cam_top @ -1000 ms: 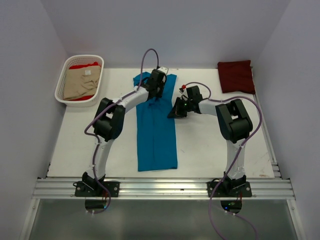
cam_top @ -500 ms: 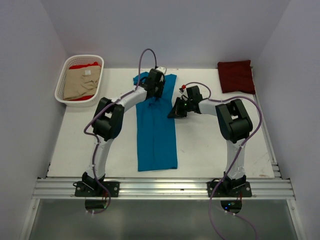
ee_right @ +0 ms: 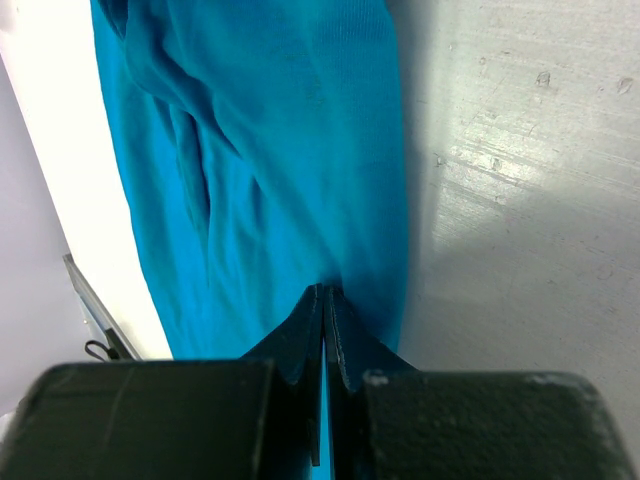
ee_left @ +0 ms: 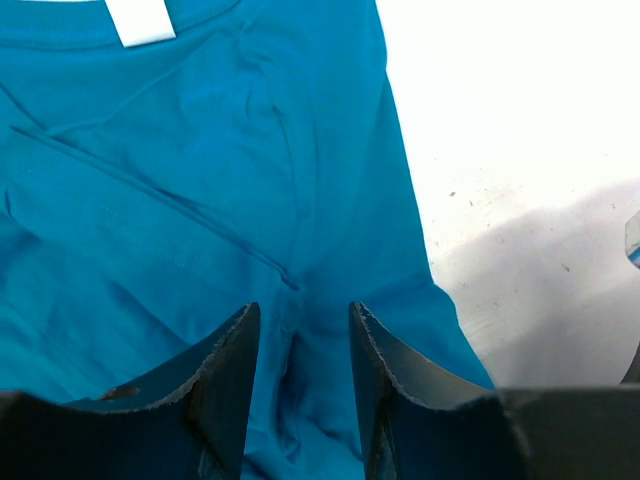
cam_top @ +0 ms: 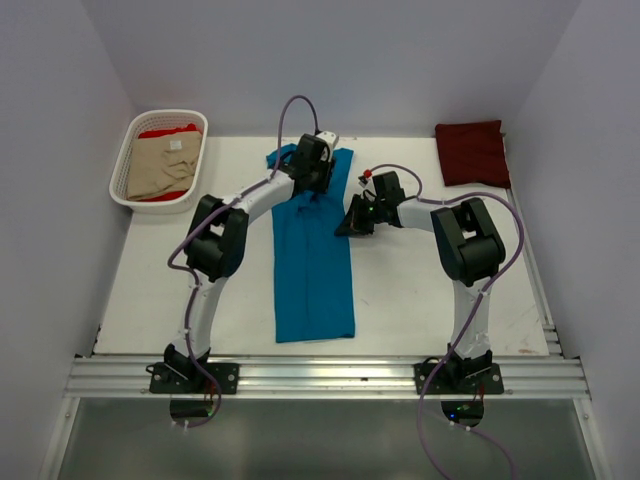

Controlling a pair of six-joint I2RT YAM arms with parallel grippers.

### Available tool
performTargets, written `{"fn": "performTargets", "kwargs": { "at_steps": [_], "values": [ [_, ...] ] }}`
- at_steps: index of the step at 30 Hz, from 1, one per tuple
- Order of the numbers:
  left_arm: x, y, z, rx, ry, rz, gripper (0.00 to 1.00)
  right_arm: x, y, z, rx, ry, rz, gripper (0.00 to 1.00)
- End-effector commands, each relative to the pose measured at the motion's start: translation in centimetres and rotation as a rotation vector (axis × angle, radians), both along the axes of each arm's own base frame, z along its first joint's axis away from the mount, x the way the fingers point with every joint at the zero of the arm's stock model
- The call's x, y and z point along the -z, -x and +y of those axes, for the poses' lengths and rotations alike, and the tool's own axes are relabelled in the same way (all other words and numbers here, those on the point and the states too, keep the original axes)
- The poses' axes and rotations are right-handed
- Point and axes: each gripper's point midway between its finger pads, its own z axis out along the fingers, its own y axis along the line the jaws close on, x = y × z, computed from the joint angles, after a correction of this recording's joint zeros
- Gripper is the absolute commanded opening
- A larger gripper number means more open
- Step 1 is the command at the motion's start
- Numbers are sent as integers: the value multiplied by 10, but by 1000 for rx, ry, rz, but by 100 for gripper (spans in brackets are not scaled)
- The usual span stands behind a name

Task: Fold and stack the t-shirts
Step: Fold the tshirt

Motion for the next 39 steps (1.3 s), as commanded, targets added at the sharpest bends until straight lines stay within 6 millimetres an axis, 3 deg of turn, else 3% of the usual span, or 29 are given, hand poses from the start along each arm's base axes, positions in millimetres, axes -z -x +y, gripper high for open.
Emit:
{"fn": "performTargets", "kwargs": {
  "at_steps": [1,10,19,21,29,34,39],
  "values": [
    [-19,-19,-2,-1,12,-69,43,34,10,-11,5,84,54,0],
    [-2,-24,4,-18,-8,-43,41,34,11,-13,6,89,57,0],
    [1,-26,9,-30,-9,-40,40,35,10,-14,7,93,57,0],
    [1,-26,10,-33,-9,-38,36,34,10,-13,6,93,57,0],
    [-2,-27,13,-49,-13,-50,2,35,11,-14,5,96,60,0],
    [-7,-23,20,-81,-16,-60,0,35,11,-13,4,96,58,0],
    [-33,-25,23,-100,2,-108,2,37,11,-13,4,96,63,0]
  ]
}}
